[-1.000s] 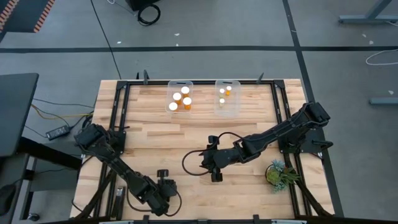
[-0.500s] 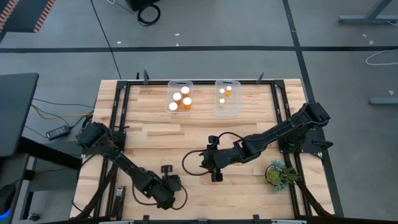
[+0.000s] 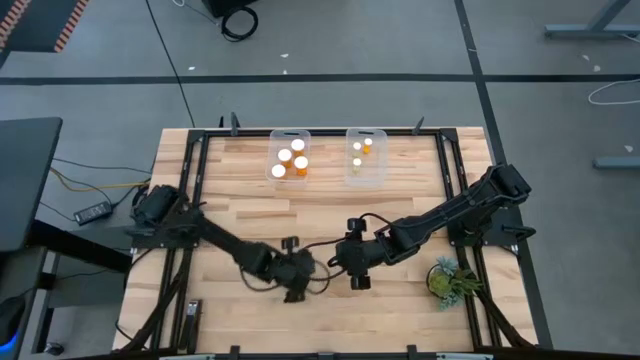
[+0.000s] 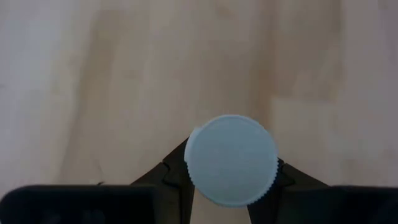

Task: Pick and place medicine bottles into bin by pill shape (circle, oval)
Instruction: Put the small yellow pill bottle into the right transparent bin

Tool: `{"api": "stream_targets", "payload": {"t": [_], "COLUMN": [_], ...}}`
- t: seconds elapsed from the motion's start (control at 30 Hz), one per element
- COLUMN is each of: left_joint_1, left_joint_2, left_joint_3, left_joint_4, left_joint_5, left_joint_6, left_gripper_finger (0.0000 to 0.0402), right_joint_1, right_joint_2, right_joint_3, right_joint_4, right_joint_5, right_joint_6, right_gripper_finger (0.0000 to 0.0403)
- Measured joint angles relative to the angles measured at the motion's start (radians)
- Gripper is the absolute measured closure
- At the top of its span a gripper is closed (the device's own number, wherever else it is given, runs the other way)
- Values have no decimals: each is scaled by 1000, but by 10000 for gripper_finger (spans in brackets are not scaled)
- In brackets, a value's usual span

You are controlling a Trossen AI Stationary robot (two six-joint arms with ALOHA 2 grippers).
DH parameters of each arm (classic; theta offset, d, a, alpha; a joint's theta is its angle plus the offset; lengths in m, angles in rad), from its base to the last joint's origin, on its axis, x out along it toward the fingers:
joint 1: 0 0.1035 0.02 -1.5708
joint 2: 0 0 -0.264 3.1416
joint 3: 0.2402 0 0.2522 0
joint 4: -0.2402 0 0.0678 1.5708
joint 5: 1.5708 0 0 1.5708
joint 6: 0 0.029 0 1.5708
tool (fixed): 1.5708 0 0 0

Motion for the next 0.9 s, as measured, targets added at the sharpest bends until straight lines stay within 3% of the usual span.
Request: {"api": "stream_targets", "payload": {"t": [0.27, 0.5, 0.9], "left_joint_1": [134, 230, 260], "left_joint_2": [0, 0, 32], "left_joint_3": [0, 0, 2], "left_joint_4": [17, 16, 13], "left_joint_5": [52, 63, 174], "left_joint_6": [96, 134, 143], "left_gripper_finger": [292, 292, 291], "right_joint_1": [13, 21, 40], "right_joint_2": [0, 0, 0], "right_joint_3": [0, 0, 0], "right_joint_4": [-188, -231, -222], "right_joint_5": [12, 23, 34], "right_joint_6": [86, 109, 117], "right_gripper_finger": [180, 180, 180]}}
